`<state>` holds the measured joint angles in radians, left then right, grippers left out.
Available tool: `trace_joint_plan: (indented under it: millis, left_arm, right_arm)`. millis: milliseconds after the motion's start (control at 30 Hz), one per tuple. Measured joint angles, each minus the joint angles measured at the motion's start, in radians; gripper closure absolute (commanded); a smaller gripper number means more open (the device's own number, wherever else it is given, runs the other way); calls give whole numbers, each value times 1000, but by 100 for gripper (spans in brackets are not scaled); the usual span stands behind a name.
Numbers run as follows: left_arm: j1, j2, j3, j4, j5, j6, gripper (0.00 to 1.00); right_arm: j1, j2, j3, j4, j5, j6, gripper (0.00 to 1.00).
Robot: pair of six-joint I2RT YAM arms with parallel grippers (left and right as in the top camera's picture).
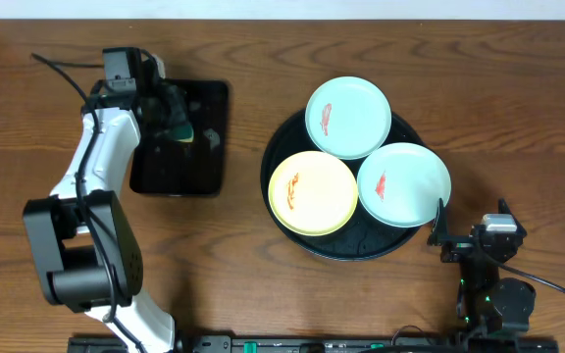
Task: Clean dirty plates on tray and stack at the side
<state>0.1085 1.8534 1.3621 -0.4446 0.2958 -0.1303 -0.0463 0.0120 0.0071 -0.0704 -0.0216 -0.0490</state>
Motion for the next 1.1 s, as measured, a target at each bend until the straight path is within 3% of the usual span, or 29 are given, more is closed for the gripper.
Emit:
trace_joint_plan:
  millis: [167, 333, 733, 1100]
  left_arm:
    - [-29, -117, 0, 8, -32, 122, 92]
    - [-108, -204, 8, 35, -203, 236, 93]
    - [-179, 50, -1, 82, -662, 352, 92]
    - [-235, 49, -3, 106, -772, 380, 93]
  right_arm:
    - [0, 0, 0, 0, 0, 0, 1]
    - [0, 0, 0, 0, 0, 0, 1]
    - [0, 0, 0, 0, 0, 0, 1]
    - [0, 0, 0, 0, 0, 0, 1]
